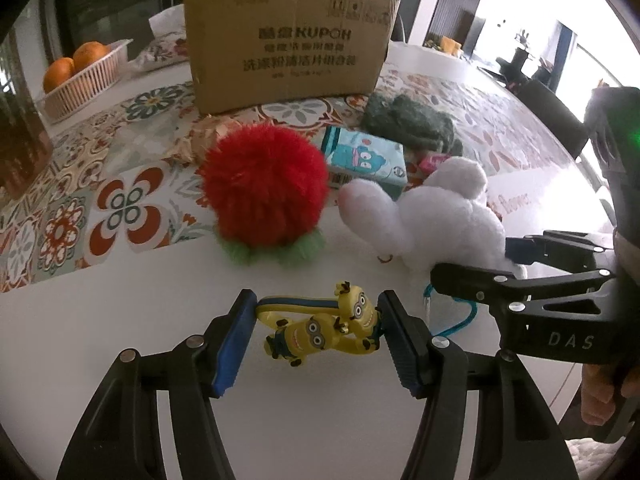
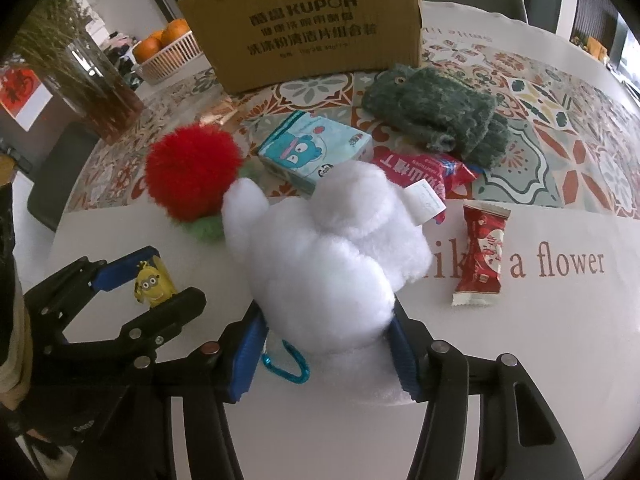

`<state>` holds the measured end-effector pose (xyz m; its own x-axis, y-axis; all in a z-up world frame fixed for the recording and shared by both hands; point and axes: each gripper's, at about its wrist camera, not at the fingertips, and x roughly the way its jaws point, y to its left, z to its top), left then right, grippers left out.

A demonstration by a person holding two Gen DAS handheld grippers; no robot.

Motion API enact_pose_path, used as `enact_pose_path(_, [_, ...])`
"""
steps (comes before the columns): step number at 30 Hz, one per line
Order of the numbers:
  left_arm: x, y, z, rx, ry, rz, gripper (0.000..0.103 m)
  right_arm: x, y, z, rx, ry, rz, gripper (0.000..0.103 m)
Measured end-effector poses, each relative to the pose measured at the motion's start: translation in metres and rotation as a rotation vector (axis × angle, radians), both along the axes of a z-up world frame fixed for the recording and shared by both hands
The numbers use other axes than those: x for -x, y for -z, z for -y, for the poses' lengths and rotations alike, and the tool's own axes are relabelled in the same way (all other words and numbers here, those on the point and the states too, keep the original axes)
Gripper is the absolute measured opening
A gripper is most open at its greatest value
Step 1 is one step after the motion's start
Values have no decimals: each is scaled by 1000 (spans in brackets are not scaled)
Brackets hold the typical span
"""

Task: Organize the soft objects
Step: 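Carry the bunny and minion keychain up over the cardboard box with both tools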

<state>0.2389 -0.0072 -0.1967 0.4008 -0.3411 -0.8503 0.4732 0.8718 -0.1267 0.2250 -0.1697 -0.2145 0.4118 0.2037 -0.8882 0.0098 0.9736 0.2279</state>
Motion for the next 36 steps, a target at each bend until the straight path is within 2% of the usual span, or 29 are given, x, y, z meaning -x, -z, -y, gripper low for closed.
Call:
enact_pose_path(7, [11, -21, 2, 12, -41, 33, 62, 10, -18, 7, -4, 3, 47, 57])
enact_pose_path(19, [23, -72, 9, 20, -81, 160, 62, 19, -64, 16, -2, 6, 162, 57])
enact_pose_path(36, [1, -150, 15, 68, -164, 349, 62, -14, -129, 28, -14, 19, 363, 57])
